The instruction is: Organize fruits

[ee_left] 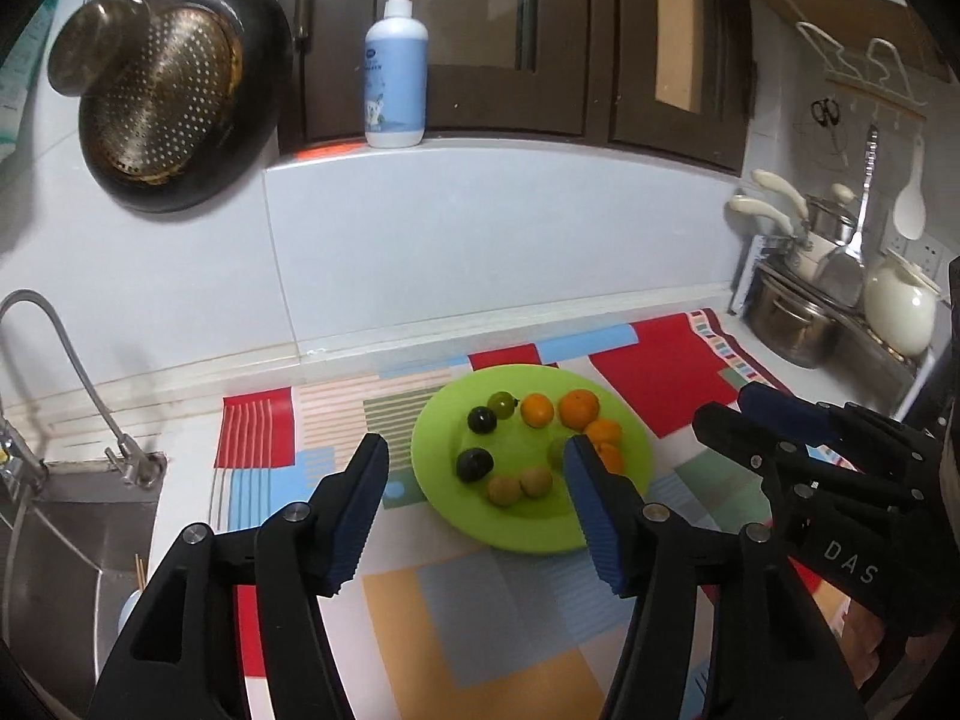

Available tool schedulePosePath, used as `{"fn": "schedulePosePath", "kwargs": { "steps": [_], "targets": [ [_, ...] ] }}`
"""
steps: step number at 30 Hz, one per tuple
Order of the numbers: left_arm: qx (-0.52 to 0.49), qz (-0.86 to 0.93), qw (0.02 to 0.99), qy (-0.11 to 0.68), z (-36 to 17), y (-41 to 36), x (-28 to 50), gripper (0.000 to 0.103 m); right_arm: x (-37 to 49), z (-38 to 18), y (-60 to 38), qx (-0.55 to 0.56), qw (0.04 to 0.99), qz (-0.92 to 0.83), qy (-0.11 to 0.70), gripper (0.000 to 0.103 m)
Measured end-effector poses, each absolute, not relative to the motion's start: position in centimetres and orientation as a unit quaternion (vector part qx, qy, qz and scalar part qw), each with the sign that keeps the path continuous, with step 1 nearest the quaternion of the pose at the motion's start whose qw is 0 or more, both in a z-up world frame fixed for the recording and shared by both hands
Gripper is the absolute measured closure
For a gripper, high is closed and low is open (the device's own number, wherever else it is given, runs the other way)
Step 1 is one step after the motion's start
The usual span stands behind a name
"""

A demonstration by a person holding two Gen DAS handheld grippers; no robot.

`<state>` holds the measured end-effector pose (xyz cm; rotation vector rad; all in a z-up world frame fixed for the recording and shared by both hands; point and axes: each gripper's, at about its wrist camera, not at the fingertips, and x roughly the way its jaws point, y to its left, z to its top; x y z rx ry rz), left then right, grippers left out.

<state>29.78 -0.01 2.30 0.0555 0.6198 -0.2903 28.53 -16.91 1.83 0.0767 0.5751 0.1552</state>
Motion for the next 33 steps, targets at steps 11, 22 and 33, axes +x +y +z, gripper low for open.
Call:
{"fn": "schedulePosePath", "kwargs": {
  "steps": [11, 22, 33],
  "targets": [
    [0.031, -0.126, 0.948, 0.29, 3.1, -0.3, 23.6, 0.038, 22.2, 2.6, -17.2, 0.039, 0.959, 0.06, 0.273, 0.062],
    [0.013, -0.099, 0.955, 0.281, 3.9, -1.8, 16.5, 0.028, 15.7, 3.7, -19.1, 0.016, 0.962, 0.077, 0.262, 0.062],
    [0.02, -0.075, 0.963, 0.259, 4.8, -2.0, 10.6, 0.015, 9.8, 4.5, -19.9, 0.01, 0.966, 0.075, 0.249, 0.051]
  ]
}}
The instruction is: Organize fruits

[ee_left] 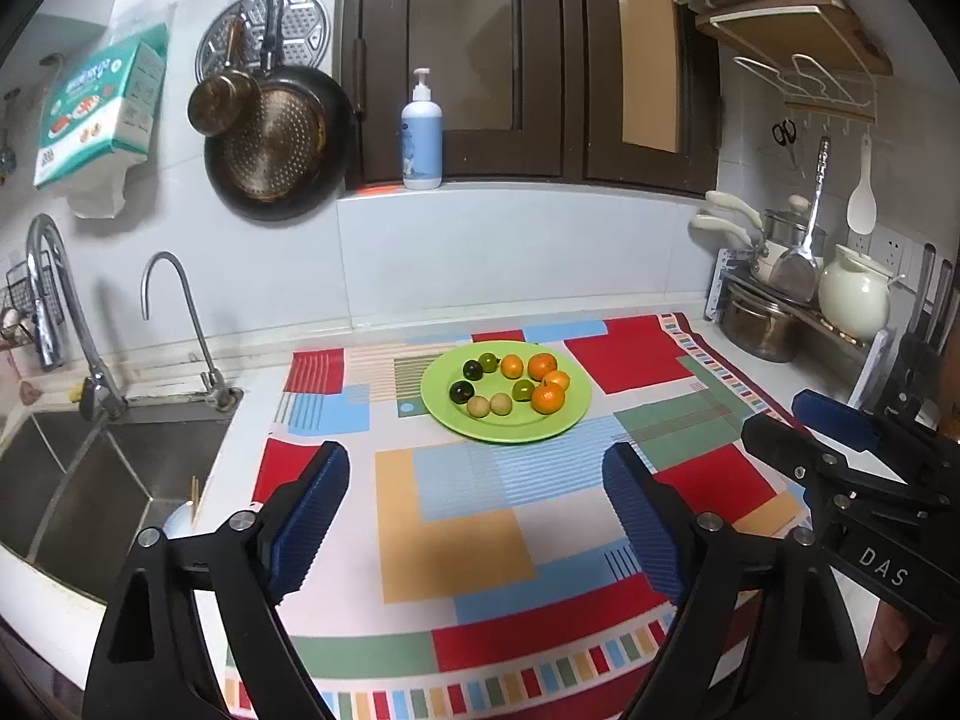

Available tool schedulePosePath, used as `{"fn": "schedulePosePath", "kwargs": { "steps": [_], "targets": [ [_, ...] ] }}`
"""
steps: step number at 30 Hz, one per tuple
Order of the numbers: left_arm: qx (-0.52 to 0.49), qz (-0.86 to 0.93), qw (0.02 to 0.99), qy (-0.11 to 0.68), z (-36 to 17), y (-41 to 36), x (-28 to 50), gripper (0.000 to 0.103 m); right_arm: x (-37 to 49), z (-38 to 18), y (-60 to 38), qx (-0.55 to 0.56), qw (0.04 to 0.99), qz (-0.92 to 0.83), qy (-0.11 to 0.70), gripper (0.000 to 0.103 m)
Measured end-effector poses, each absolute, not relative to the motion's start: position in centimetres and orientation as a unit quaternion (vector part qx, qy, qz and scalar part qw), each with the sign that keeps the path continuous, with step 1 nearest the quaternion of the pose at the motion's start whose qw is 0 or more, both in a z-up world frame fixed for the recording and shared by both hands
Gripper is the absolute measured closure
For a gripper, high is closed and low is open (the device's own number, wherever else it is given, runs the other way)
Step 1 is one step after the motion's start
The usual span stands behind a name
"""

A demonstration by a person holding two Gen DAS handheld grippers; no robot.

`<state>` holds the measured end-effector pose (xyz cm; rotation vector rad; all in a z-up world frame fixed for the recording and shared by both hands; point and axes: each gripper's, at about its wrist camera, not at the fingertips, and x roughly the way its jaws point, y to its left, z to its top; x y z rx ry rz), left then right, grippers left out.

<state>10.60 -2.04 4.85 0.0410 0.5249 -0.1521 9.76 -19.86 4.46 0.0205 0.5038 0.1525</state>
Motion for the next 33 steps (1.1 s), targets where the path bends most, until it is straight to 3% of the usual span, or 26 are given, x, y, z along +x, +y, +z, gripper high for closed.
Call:
{"fn": "schedulePosePath", "kwargs": {
  "steps": [2, 11, 33],
  "targets": [
    [0.022, -0.073, 0.963, 0.257, 4.9, -2.0, 9.8, 0.013, 9.0, 4.5, -20.0, 0.011, 0.966, 0.074, 0.248, 0.046],
    [0.026, -0.066, 0.966, 0.248, 5.3, -1.8, 7.8, 0.004, 7.0, 4.8, -20.1, 0.008, 0.968, 0.071, 0.241, 0.046],
    [0.027, -0.059, 0.968, 0.244, 5.3, -1.3, 6.9, 0.003, 6.0, 4.6, -20.2, 0.008, 0.968, 0.074, 0.241, 0.046]
  ]
}}
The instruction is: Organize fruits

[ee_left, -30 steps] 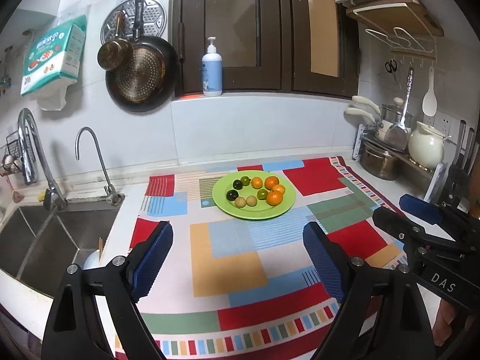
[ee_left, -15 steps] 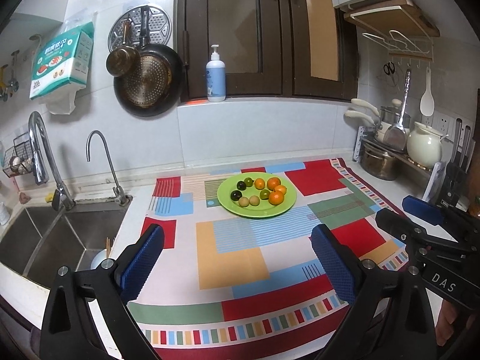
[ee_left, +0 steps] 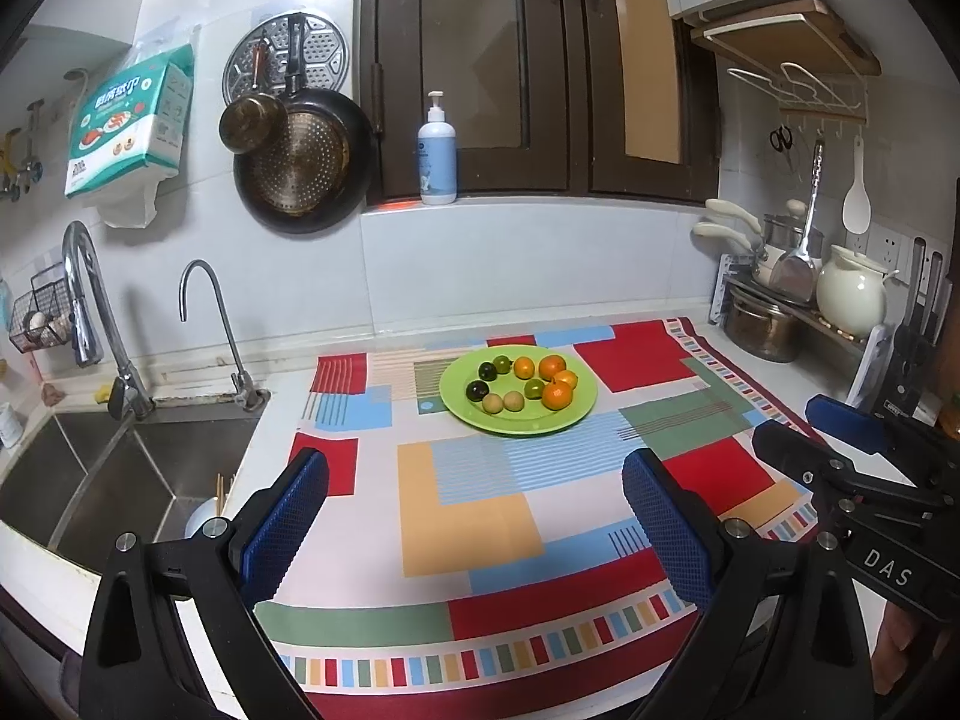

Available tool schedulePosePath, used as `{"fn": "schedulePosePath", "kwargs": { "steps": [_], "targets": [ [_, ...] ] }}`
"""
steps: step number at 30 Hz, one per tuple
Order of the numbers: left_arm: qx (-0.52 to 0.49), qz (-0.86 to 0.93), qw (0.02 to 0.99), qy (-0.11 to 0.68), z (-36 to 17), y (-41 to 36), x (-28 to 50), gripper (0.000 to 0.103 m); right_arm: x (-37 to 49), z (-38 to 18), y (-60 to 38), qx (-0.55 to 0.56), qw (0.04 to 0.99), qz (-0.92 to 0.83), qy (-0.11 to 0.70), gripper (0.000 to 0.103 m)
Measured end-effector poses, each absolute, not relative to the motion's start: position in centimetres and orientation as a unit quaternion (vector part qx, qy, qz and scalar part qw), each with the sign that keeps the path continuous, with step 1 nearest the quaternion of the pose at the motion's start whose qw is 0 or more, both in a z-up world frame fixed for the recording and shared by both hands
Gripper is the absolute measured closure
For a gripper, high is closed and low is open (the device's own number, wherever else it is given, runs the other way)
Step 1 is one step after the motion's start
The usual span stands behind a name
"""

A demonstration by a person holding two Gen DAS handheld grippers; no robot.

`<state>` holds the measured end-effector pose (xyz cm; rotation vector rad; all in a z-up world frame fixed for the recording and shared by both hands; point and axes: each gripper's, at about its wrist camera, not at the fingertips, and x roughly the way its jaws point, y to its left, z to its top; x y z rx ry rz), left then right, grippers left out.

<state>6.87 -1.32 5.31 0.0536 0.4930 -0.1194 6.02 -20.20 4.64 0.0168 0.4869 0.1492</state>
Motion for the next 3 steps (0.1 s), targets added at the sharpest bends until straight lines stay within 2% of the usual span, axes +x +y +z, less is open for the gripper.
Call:
{"fn": "schedulePosePath", "kwargs": {
  "steps": [3],
  "targets": [
    [0.023, -0.061, 0.967, 0.247, 5.21, -1.25, 7.15, 0.003, 5.86, 4.53, -20.13, 0.008, 0.967, 0.075, 0.243, 0.046]
  ]
}}
